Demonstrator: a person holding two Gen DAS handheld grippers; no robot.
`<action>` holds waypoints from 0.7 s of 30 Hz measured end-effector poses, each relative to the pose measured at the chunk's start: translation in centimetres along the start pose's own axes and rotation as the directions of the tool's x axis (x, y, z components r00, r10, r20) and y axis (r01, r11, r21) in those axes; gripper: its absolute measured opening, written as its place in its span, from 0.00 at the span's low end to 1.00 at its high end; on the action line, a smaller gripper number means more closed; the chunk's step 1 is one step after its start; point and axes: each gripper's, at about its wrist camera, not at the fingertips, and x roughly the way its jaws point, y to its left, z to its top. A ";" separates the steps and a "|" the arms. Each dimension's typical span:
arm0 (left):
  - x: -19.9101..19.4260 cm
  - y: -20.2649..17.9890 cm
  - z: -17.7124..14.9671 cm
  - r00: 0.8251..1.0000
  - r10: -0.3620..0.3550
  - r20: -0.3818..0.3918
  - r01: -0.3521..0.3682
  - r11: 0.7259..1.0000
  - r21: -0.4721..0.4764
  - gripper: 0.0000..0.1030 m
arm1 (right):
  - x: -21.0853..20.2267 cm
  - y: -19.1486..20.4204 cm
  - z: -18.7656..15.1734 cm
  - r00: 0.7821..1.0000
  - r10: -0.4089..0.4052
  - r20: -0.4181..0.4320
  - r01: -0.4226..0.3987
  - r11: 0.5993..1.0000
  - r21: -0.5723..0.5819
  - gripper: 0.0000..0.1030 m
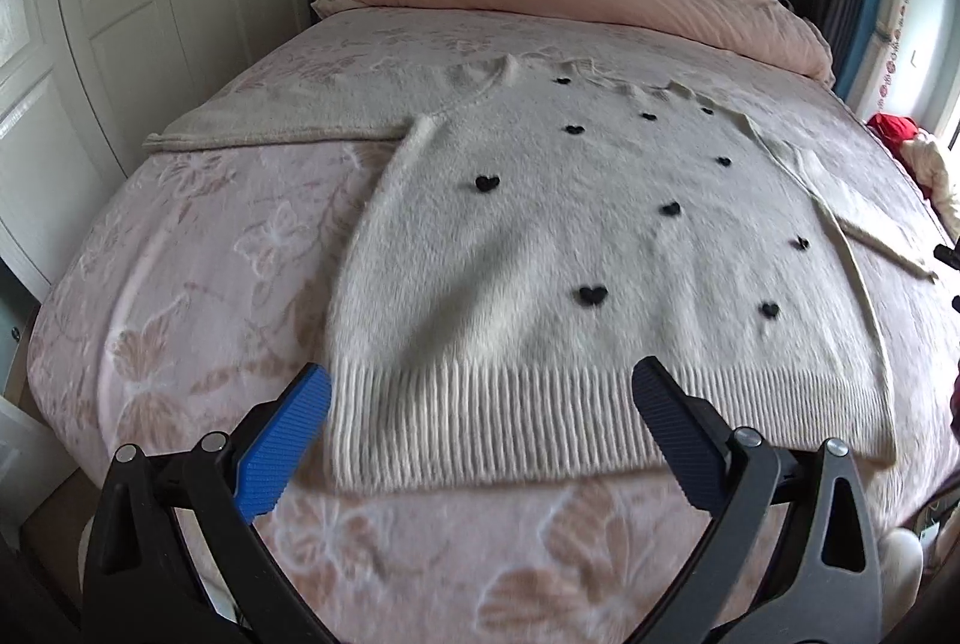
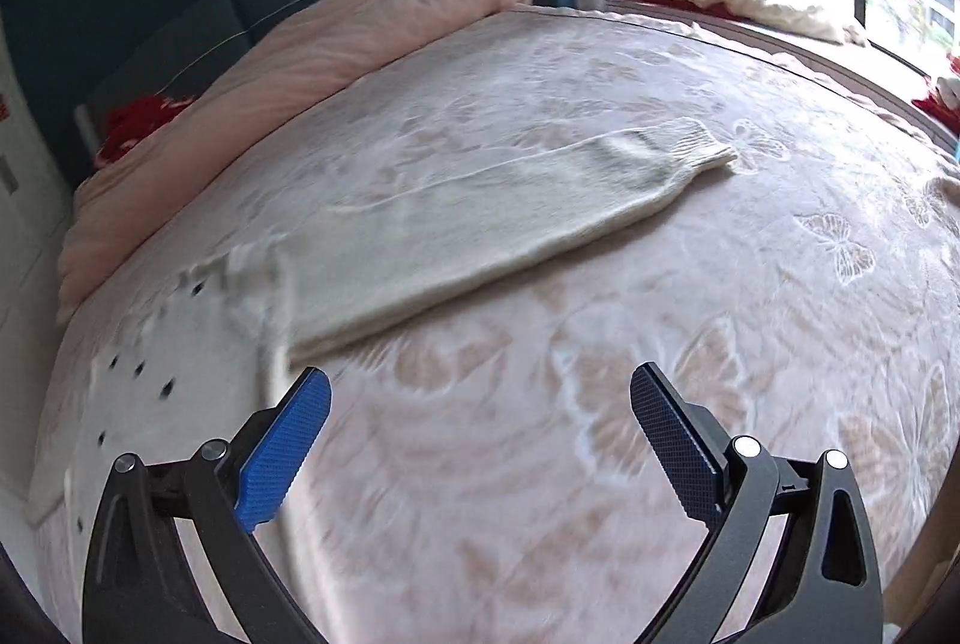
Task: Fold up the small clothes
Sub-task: 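Grasp the sweater sleeve cuff with the right gripper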
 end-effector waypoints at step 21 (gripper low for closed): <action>7.8 -1.9 3.7 0.998 0.034 -0.053 -0.033 0.999 0.014 0.95 | 12.5 -9.0 12.0 0.993 0.068 0.095 -0.100 0.914 0.392 0.13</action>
